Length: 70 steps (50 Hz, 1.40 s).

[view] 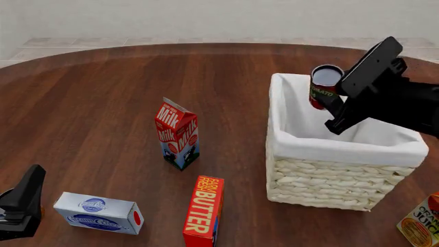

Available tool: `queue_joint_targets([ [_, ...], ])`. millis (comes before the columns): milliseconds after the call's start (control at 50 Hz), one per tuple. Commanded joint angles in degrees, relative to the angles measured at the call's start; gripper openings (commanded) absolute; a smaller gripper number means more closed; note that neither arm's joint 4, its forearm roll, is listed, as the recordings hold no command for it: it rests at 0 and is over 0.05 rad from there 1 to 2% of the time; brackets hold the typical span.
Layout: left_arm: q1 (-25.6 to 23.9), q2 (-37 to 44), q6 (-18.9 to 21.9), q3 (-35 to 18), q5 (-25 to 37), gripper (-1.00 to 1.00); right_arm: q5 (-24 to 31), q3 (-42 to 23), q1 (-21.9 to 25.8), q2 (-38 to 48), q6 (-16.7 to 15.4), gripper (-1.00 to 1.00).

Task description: Pick up the alphabet soup and the tomato sauce, and put them in the basket.

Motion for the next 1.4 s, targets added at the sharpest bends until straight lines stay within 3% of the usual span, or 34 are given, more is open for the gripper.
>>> queue_joint_targets([
  [20,0.0,0.0,-0.1,0.0,0.0,1.00,0.7,1.8,-0.2,-0.4,-0.3,-1.00],
  [400,0.0,0.1,-0.1,0.0,0.0,1.00,0.7,2.7,-0.5,-0.8,-1.7,-1.00],
  [420,0.0,0.1,0.0,0.0,0.0,1.00,1.3,2.1,-0.5,-0.4,-1.2,1.00],
  [960,-0.1,0.0,0.2,0.1,0.0,1.00,1.1,1.1,-0.8,-0.6,-0.7,1.00],
  [1400,-0.1,0.4,0.7,0.0,0.0,1.00,2.9,-1.5,-0.5,-4.3,1.9,1.00],
])
